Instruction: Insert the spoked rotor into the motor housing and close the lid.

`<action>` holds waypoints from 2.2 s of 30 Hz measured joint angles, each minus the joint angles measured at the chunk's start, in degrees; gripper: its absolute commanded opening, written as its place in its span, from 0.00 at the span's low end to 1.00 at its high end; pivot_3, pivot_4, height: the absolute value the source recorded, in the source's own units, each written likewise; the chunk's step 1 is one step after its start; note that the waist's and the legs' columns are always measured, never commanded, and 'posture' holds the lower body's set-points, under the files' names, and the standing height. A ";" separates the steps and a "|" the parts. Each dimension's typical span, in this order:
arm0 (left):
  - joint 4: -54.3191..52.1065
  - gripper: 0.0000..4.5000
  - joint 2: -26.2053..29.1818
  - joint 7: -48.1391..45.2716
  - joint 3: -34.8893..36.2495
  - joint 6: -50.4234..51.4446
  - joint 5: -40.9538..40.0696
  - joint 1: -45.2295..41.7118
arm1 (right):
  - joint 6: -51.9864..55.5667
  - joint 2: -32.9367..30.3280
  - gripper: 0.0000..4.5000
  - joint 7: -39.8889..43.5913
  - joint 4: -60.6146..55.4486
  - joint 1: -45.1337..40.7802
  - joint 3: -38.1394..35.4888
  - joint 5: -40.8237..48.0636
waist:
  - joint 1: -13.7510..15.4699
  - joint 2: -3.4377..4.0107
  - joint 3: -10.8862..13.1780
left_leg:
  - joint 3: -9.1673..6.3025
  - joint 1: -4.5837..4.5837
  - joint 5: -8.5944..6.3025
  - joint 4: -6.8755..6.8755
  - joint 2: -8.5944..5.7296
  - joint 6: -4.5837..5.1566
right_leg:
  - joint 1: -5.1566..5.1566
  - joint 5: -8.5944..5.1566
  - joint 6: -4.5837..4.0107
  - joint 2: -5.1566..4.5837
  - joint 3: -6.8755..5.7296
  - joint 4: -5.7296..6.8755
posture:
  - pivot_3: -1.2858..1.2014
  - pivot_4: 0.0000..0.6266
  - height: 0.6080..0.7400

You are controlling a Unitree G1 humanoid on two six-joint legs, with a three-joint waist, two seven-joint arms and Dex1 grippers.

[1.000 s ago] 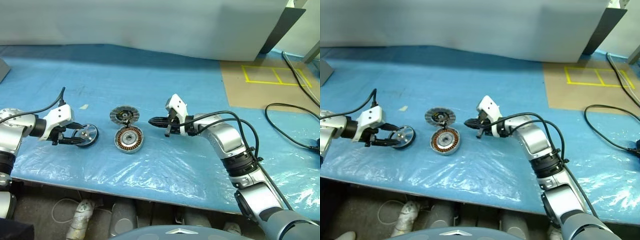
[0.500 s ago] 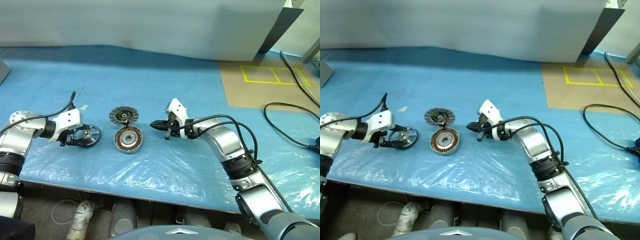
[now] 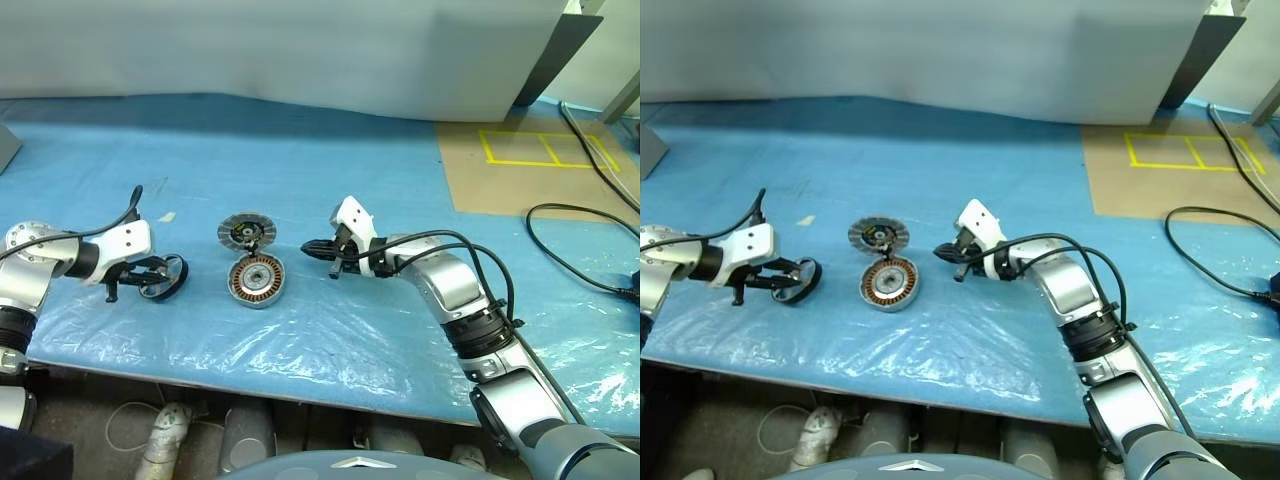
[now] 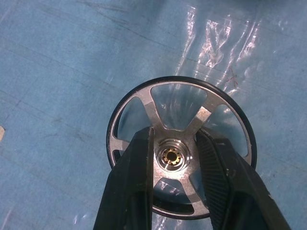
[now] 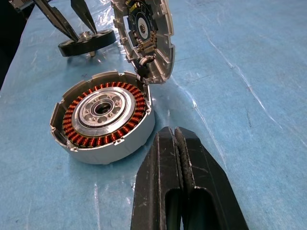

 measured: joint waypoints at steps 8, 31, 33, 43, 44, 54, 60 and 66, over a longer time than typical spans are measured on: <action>-4.59 0.22 -1.37 -1.23 4.02 0.60 -5.35 3.43 | 0.15 0.06 0.00 0.82 0.35 -0.02 -0.46 0.94 | 0.55 0.00 0.02 | 0.05 -0.11 0.00 0.00 -0.01 0.00 | -0.02 0.00 0.00 -0.02 -0.05 -0.05 | 0.52 0.24 1.00; -28.77 0.22 -9.64 2.34 6.53 18.94 -22.10 6.15 | 3.00 -6.15 0.00 -0.29 -2.75 2.68 -8.02 6.39 | 1.02 -0.29 0.16 | 0.15 -0.42 0.01 0.08 0.02 0.00 | -0.21 0.00 0.00 0.03 -0.17 -0.07 | 0.52 0.24 1.00; -28.70 0.22 -9.97 1.82 4.84 18.67 -21.24 6.10 | 2.93 -6.19 0.00 -0.48 -2.41 2.16 -8.03 6.30 | 0.97 -0.29 0.16 | 0.15 -0.43 0.01 0.08 0.02 0.00 | -0.21 0.00 0.00 0.03 -0.18 -0.07 | 0.52 0.24 1.00; -25.74 0.22 -13.04 2.05 2.54 16.82 -19.03 3.53 | 2.79 -6.25 0.00 -2.14 -2.98 3.11 -8.07 6.05 | 1.04 -0.29 0.16 | 0.13 -0.42 0.01 0.10 0.02 0.01 | -0.17 0.00 0.00 0.02 -0.20 -0.06 | 0.52 0.24 1.00; -25.75 0.22 -13.11 2.02 2.49 16.87 -19.03 3.46 | 2.79 -6.25 0.00 -2.38 -3.02 3.50 -8.06 6.00 | 1.04 -0.29 0.16 | 0.13 -0.42 0.01 0.10 0.02 0.00 | -0.17 0.00 0.00 0.02 -0.20 -0.06 | 0.52 0.24 1.00; -24.52 0.22 -12.49 1.30 0.52 14.81 -15.92 1.64 | 2.78 -6.14 0.00 -3.99 -3.02 4.26 -8.03 5.51 | 1.03 -0.29 0.16 | 0.11 -0.36 0.01 0.11 0.02 0.01 | -0.13 0.00 0.00 0.02 -0.18 -0.05 | 0.52 0.24 1.00; -23.09 0.66 -12.04 0.18 -2.04 13.58 -12.57 0.92 | 2.76 -5.68 0.00 -4.66 -3.00 4.26 -8.03 5.40 | 0.98 -0.29 0.16 | 0.09 -0.41 0.01 0.11 0.02 0.00 | -0.15 0.00 0.01 0.02 -0.19 -0.07 | 0.52 0.24 1.00; -23.84 0.73 -12.32 1.69 -1.75 14.73 -12.74 0.35 | 2.75 -5.55 0.00 -5.30 -2.98 4.26 -8.03 5.38 | 0.97 -0.28 0.16 | 0.10 -0.42 0.01 0.10 0.02 0.00 | -0.15 0.00 0.00 0.02 -0.20 -0.06 | 0.52 0.24 1.00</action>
